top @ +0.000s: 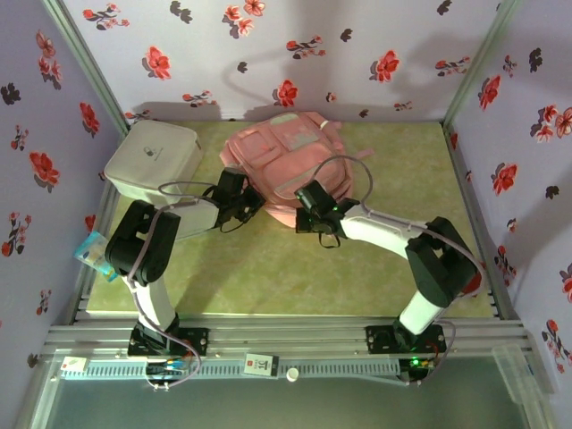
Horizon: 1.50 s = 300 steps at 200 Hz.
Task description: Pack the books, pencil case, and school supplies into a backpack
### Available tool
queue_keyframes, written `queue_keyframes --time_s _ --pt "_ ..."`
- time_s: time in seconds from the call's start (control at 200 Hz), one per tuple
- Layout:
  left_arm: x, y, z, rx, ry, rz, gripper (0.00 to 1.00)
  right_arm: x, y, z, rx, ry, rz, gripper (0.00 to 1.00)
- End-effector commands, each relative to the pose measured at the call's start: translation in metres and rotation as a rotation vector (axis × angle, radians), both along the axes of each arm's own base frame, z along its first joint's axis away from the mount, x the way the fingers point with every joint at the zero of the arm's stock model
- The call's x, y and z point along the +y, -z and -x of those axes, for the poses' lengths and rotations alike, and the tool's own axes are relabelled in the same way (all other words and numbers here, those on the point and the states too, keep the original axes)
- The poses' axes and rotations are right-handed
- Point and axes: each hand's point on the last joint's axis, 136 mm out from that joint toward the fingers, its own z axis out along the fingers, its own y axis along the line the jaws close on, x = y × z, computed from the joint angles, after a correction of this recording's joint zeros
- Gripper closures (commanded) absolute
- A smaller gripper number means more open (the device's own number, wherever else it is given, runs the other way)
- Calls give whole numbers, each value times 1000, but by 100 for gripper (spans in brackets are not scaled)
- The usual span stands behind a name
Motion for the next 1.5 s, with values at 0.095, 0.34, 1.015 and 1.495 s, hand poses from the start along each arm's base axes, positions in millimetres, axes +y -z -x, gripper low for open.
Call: queue_keyframes --time_s 0.095,0.34,1.015,1.495 --pt "15 -11 -14 -58 -34 -68 92 -38 -1 0 -8 87 108 100" --pt "9 -15 -14 -61 -11 -52 92 -19 4 -11 16 15 113 90" --pt "14 -15 -11 -65 -4 -89 93 -50 -9 -24 -88 142 219 99" --pt "17 -21 -16 -81 47 -137 92 -116 -3 -14 -49 288 195 100"
